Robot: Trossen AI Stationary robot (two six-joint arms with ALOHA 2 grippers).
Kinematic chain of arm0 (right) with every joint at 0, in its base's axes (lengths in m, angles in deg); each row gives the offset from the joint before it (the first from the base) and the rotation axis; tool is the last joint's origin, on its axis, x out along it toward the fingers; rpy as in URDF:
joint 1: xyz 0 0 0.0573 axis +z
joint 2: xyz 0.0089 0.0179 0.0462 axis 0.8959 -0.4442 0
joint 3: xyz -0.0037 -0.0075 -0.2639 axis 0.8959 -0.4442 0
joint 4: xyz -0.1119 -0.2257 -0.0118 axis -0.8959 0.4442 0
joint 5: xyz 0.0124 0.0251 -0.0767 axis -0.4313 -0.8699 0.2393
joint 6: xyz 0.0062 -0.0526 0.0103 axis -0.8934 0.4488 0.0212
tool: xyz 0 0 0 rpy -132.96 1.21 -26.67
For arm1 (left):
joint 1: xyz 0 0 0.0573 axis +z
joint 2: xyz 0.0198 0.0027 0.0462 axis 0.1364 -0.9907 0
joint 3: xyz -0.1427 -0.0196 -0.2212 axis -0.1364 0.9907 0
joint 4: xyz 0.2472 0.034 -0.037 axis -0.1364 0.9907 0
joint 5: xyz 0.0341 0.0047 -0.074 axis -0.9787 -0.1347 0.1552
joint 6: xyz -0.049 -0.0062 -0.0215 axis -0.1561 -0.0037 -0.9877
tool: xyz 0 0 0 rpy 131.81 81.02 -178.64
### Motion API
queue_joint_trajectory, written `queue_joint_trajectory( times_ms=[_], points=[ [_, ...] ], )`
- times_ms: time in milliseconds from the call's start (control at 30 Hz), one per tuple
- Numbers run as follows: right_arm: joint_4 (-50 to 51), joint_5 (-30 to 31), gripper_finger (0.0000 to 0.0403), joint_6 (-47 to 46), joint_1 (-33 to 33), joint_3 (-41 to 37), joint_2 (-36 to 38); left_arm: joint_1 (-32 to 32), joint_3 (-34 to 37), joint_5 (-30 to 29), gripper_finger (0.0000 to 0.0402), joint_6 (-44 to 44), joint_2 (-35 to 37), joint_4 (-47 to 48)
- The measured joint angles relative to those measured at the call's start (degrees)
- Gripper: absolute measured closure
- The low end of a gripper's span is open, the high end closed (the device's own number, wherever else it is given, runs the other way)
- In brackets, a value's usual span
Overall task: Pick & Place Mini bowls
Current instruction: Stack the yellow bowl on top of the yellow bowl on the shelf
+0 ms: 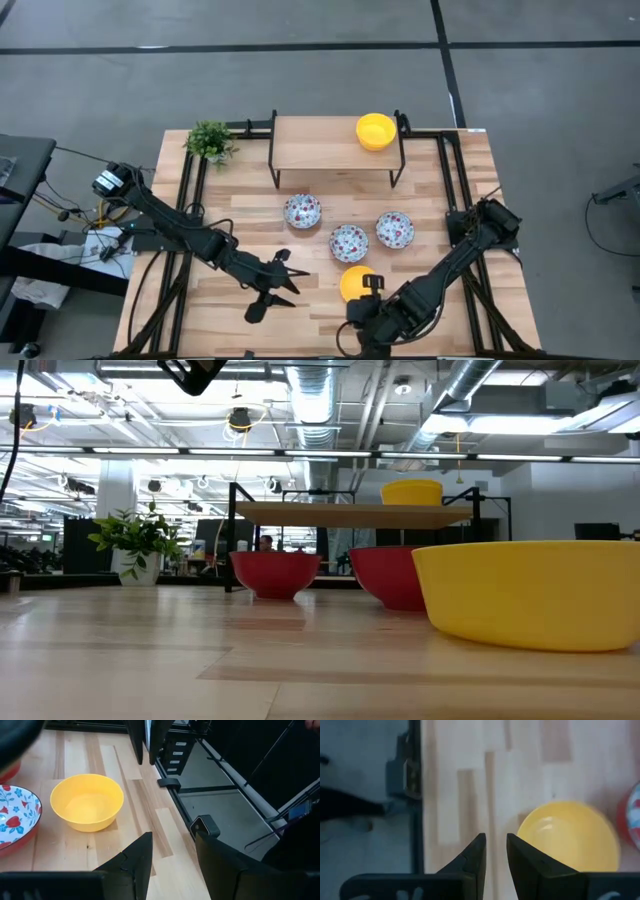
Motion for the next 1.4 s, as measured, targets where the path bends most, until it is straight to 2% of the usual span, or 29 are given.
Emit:
queue_joint_trajectory(
  times_ms=[233,333,567,1100,1400],
  points=[
    [-0.6,1.2,0.0337,0.0,-0.5,-0.2,0.0,0.0,0.0,0.0,0.0252,0.0,0.0,-0.2],
    [-1.7,-0.3,0.0337,-0.1,-0.6,-2.1,-0.1,0.0,0.0,0.0,0.0252,0.0,0.0,-0.3],
    [-2.1,0.6,0.0337,-4.5,-0.8,-6.4,-0.1,0.0,0.0,0.0,0.0252,0.0,0.0,-0.4],
    [-7.9,-0.5,0.0337,-4.0,-0.8,-13.8,0.0,0.0,0.0,0.0,0.0252,0.0,0.0,-0.7],
    [-9.3,-1.0,0.0337,-1.9,-0.8,-14.9,0.0,0.0,0.0,0.0,0.0252,0.0,0.0,-1.1]
  ],
)
